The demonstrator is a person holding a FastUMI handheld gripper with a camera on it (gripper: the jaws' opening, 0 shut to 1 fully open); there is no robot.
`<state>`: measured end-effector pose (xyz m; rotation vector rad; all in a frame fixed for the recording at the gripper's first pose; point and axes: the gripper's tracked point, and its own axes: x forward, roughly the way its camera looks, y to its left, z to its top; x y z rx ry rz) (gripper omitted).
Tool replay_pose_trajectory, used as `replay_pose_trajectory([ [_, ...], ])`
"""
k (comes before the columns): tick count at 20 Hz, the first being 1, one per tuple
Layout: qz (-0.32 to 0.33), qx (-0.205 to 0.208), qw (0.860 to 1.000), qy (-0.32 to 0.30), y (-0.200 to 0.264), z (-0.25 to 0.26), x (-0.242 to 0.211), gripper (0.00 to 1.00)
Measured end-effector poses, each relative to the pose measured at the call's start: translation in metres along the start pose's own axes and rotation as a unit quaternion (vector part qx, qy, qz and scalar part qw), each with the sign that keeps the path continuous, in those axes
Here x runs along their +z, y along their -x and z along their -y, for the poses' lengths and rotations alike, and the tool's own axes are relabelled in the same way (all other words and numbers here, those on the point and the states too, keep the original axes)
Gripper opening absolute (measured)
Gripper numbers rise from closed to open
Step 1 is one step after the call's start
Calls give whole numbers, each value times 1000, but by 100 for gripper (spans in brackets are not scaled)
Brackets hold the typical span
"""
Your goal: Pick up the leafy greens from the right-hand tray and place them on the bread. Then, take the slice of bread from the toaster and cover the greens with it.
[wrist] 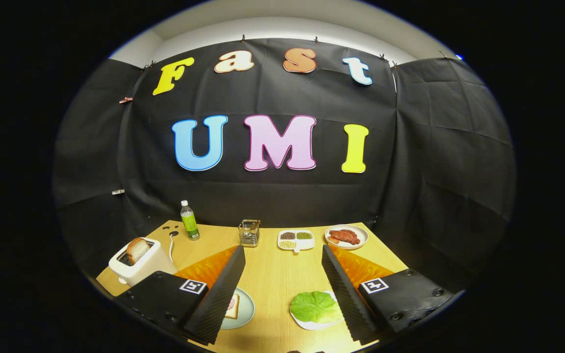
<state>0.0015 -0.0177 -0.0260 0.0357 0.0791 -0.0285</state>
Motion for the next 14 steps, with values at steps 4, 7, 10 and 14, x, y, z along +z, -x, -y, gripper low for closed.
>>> replay_pose_trajectory([
  [4, -8, -2, 1000, 1, 0, 4, -6, 98],
  [7, -22, -3, 1000, 4, -4, 13, -13, 98],
  [10, -41, 7, 999, 5, -9, 21, -22, 98],
  [14, -56, 27, 998, 14, -24, 31, -31, 98],
])
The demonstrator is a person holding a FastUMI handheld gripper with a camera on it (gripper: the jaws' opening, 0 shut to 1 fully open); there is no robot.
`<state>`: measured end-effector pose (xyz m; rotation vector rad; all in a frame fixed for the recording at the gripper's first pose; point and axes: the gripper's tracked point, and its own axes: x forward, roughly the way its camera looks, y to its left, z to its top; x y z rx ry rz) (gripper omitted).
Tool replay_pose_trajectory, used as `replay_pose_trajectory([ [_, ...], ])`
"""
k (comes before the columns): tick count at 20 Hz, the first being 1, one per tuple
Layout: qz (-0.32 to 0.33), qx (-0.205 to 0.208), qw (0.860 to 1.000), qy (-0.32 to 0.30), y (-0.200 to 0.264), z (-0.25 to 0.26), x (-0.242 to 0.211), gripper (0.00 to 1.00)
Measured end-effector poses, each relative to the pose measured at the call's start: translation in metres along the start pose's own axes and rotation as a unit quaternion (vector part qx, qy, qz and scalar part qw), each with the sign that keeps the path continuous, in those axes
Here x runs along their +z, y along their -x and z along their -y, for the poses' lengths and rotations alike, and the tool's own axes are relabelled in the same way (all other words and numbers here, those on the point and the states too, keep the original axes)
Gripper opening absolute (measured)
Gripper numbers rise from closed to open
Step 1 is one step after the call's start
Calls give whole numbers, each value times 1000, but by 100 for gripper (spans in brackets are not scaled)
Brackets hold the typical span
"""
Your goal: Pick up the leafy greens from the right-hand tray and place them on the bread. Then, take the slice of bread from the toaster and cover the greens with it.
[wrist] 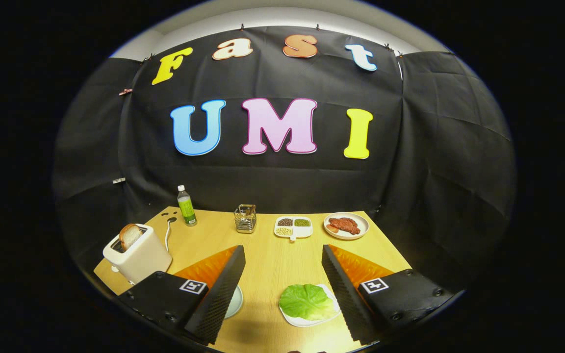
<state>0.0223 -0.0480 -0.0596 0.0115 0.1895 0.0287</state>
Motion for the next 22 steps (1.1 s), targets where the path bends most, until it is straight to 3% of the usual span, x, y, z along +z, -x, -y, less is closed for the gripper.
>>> replay_pose_trajectory([
  [7, -84, 15, 996, -2, -37, 33, -66, 98],
  [14, -181, 42, 982, 27, -64, 56, -151, 98],
  [22, -240, 64, 968, 46, -97, 65, -223, 98],
])
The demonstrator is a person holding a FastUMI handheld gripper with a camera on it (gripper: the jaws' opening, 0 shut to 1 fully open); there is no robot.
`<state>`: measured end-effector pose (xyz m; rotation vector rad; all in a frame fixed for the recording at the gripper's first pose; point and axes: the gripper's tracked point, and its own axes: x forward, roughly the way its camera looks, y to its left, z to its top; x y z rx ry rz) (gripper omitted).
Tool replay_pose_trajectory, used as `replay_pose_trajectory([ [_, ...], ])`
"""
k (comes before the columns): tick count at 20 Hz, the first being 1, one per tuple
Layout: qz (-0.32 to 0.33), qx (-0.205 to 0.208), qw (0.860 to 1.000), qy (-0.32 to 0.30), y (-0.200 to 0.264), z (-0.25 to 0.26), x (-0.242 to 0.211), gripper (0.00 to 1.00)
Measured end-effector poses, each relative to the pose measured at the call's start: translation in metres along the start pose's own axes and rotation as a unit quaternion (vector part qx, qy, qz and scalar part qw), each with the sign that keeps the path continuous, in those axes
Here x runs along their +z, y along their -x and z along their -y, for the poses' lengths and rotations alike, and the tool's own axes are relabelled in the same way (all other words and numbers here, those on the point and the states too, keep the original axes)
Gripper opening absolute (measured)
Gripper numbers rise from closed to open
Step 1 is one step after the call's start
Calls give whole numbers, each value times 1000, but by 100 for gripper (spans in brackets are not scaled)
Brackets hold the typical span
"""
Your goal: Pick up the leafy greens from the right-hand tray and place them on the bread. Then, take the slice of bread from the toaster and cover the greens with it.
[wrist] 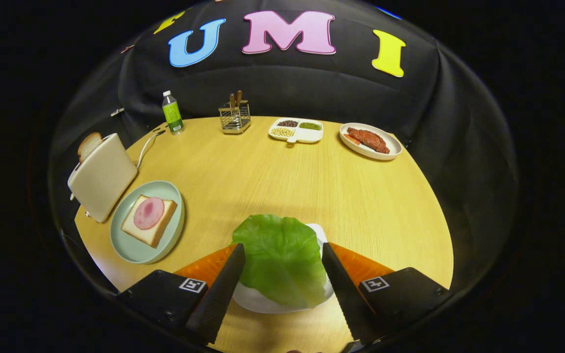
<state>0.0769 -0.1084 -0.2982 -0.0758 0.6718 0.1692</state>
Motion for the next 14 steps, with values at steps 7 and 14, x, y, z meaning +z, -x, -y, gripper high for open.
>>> replay_pose_trajectory([
  [7, -45, 20, 999, 3, -32, -4, -31, 99],
  [14, -40, 26, 999, 8, -33, -7, -29, 84],
])
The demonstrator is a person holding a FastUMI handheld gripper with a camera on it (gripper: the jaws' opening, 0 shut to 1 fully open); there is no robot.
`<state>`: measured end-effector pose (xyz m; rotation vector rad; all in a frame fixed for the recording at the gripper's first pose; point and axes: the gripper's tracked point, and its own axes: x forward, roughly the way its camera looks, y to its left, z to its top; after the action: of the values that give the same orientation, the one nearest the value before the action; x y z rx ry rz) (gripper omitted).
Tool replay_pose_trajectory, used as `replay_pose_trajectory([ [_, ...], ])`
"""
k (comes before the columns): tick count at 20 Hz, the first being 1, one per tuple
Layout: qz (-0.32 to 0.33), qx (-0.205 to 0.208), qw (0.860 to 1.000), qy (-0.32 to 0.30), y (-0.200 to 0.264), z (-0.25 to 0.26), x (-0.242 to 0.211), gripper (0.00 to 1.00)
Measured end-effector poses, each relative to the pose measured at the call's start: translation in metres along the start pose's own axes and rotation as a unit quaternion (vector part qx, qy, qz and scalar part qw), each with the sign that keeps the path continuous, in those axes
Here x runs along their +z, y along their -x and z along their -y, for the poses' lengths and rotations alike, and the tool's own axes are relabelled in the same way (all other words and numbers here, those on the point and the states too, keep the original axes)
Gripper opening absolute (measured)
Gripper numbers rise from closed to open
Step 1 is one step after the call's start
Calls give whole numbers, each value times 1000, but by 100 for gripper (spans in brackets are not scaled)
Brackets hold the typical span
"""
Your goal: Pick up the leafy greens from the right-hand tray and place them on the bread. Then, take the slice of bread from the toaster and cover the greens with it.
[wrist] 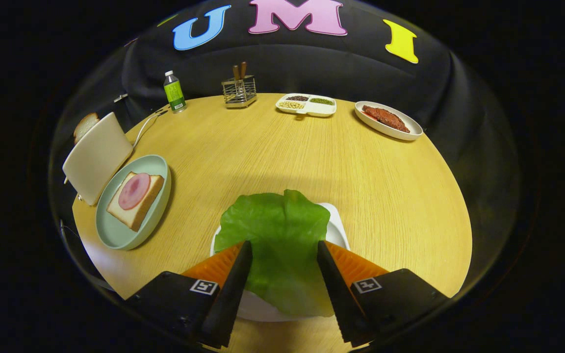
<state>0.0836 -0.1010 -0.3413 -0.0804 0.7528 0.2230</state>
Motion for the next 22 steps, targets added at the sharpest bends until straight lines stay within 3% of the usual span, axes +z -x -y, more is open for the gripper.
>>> replay_pose_trajectory([
  [1, -2, -1, 1000, -2, 0, 0, 0, 84],
  [2, -1, -2, 1000, -6, -1, 1, 0, 75],
  [3, -3, -1, 1000, -6, -1, 1, 1, 59],
  [4, -5, -2, 1000, -3, -2, 2, 1, 59],
  [9, -5, 6, 1000, -2, -1, 4, 1, 13],
  [14, -23, 40, 999, -4, 4, 0, -4, 6],
  [22, -10, 33, 999, 5, 36, -11, 19, 5],
])
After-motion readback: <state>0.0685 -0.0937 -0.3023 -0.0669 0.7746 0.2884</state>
